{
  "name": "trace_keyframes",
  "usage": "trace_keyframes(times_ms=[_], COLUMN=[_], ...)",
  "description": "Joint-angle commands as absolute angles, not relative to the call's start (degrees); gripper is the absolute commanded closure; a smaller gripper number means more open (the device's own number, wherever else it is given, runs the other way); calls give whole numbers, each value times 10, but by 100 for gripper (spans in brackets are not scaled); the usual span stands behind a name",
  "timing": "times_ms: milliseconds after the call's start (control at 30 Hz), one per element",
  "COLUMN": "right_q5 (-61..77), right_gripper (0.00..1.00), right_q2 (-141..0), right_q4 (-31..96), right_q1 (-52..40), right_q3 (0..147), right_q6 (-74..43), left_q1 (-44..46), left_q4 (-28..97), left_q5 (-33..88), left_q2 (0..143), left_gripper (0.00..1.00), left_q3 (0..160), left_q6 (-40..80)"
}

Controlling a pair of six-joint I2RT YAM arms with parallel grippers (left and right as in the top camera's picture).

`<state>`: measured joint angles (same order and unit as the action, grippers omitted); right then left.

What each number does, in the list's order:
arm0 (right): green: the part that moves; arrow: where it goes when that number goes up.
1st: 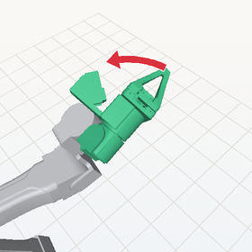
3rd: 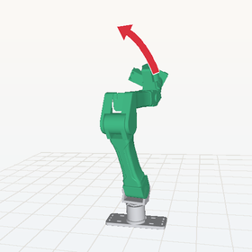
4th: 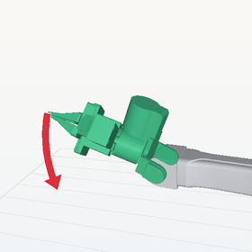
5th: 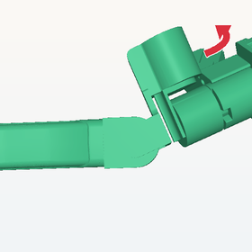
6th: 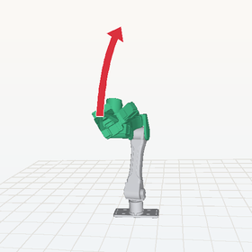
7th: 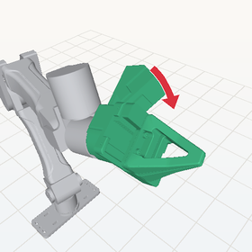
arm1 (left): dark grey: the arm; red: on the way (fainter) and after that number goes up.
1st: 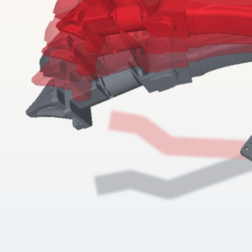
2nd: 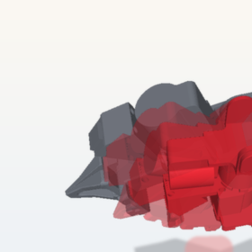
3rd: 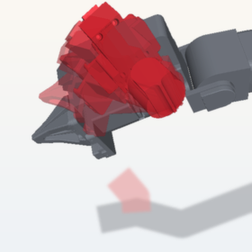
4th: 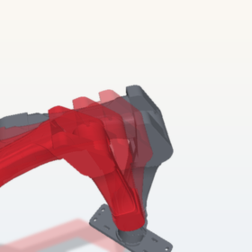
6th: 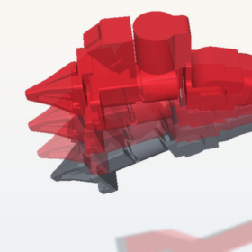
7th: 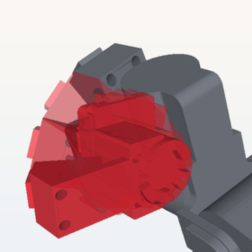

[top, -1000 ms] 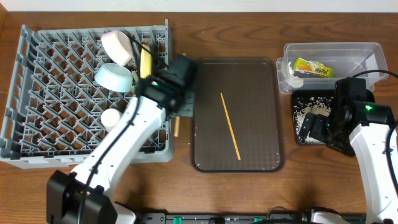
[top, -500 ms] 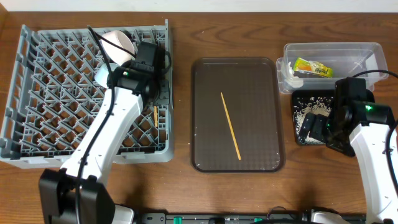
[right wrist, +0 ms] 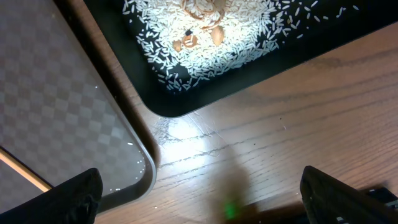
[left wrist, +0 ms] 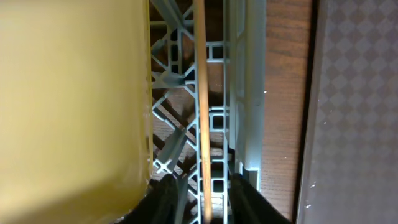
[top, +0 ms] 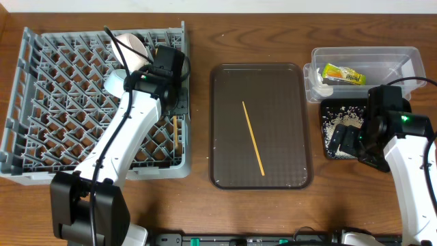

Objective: Sort waste into correct bins and load items into the dishwasher rack
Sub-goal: 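Lower the chopstick into the rack's right edge and open left gripper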

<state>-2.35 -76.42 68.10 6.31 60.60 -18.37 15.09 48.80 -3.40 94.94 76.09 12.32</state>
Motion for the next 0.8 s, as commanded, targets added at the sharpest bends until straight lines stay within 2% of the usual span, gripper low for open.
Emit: trace_keyframes(times_ms=[0,400,500,600,667,767], right_q5=[-25,-25,-25,-25,-25,-25], right_gripper=[1,1,1,1,1,1], right_q2=[-756,-756,-756,-756,-756,-756], right_q4=[682,683,684,686,686,685], right_q1=[66,68,68,68,68,68], right_q3=[611,611,611,611,611,611], right_q6=[-175,-175,-175,-175,-175,-175], left_q1=[147,147,147,145,140,140], left_q4=[486,420,416,426,429,428], left_q5=[-41,-45,-139,-307,-321,-274], left_q2=[953,953,953,952,950,950], left_gripper=[66,66,67,67,67,67], left_q3=[760,760,760,760,760,760], left_q6=[120,120,123,210,233,228])
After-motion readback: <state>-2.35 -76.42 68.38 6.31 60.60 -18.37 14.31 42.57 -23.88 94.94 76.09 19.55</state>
